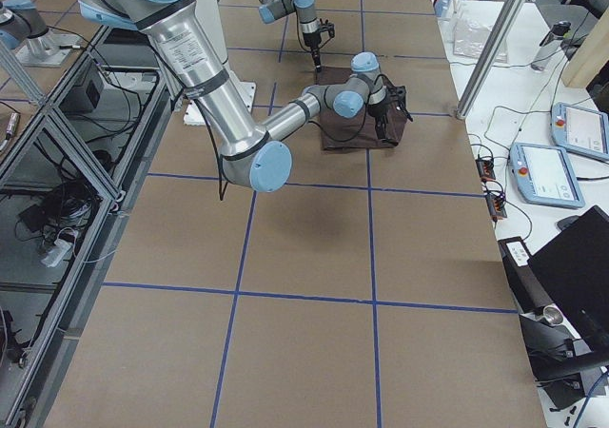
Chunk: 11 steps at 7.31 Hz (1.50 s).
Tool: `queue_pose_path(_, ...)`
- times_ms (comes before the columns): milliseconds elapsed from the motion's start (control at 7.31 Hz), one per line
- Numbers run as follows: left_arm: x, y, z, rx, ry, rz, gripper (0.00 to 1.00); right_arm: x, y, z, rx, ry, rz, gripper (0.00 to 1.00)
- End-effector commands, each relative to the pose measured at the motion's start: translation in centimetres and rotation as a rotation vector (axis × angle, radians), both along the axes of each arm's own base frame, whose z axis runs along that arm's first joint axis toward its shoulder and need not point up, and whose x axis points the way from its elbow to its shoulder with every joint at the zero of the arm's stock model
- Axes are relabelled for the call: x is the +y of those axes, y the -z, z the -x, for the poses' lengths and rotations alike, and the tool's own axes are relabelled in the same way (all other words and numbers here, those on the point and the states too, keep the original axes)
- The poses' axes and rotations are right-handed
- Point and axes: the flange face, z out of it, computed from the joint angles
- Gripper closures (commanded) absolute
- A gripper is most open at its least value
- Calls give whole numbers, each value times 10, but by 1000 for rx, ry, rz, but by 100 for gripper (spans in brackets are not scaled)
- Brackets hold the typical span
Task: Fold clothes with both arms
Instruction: 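Lower the hem onto the shirt near the collar with both grippers, then release the hem and lift both grippers away from the folded shirt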
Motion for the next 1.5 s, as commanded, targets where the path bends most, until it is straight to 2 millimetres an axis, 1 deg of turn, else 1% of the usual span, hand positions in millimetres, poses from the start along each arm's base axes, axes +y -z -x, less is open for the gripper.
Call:
queue_pose_path(0, 3, 2, -4, 2, -8, -1, 80, 0, -2, 0, 2, 0, 2, 0)
queue_pose_path(137, 5, 3, -5, 5, -10, -3, 99, 1, -4, -1, 3, 0, 3, 0)
queue_pose_path(410, 5, 0, -2, 0, -9, -2, 100, 0, -5, -1, 5, -3, 3, 0)
queue_pose_path(547, 0, 2, 4, -6, -19, -30, 100, 0, -5, -1, 6, -4, 2, 0)
queue_pose_path(684, -20, -14, 22, -61, -33, -94, 100, 0, -5, -1, 6, -4, 2, 0)
queue_pose_path(821, -62, -32, 53, -129, -22, -163, 100, 0, -4, -1, 4, -2, 1, 0)
queue_pose_path(958, -112, -72, 84, -229, -5, -190, 100, 0, -4, -1, 4, -2, 1, 0)
queue_pose_path(1094, -163, -87, 106, -289, 17, -222, 100, 0, -4, -1, 4, -3, 2, 0)
queue_pose_path(1231, -228, -92, 106, -328, 49, -231, 100, 0, -4, -1, 4, -3, 2, 0)
queue_pose_path(1368, -296, -95, 88, -321, 91, -245, 100, 0, -2, 0, 3, -1, 1, 0)
